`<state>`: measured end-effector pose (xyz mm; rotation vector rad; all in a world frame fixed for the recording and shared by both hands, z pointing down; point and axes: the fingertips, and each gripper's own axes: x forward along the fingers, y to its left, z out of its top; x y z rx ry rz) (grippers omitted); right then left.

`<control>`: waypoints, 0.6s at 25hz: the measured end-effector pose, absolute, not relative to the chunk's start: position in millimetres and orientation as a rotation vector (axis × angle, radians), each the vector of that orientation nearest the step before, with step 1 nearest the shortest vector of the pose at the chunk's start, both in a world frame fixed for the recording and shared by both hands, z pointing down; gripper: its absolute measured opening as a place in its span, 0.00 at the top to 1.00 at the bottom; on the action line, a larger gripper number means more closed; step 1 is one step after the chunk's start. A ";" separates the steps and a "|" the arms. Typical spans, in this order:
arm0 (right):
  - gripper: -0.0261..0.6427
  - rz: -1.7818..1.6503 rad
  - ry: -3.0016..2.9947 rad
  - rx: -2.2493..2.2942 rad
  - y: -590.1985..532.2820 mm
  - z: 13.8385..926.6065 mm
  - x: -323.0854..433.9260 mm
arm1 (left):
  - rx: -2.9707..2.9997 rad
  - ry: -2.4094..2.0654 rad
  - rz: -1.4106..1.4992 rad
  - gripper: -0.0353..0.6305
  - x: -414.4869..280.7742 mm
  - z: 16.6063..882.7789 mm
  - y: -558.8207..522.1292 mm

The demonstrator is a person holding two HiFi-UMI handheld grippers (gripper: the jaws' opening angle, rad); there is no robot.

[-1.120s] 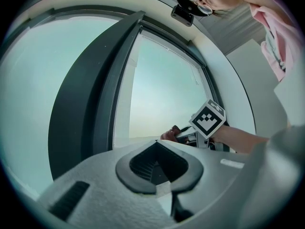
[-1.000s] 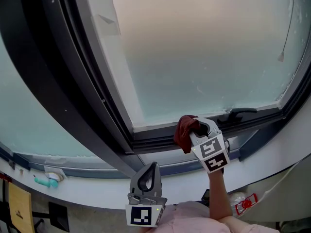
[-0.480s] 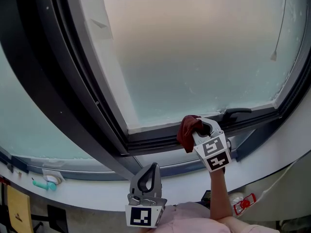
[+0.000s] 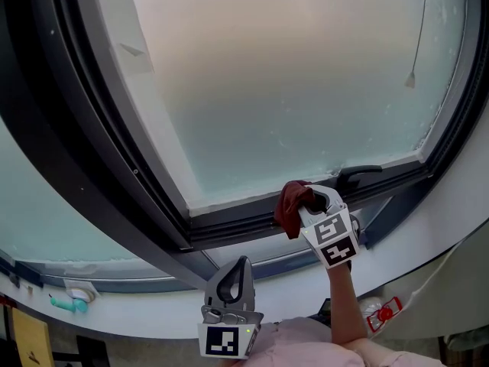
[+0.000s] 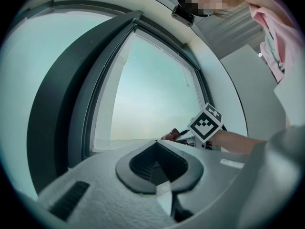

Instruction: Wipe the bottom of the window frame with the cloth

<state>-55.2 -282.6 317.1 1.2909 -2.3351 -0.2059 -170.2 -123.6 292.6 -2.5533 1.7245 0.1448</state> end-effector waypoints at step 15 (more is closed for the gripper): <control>0.87 -0.187 -2.344 1.327 -284.7 317.2 -35.0 | -2.595 1.657 0.143 0.95 -157.6 291.5 -120.9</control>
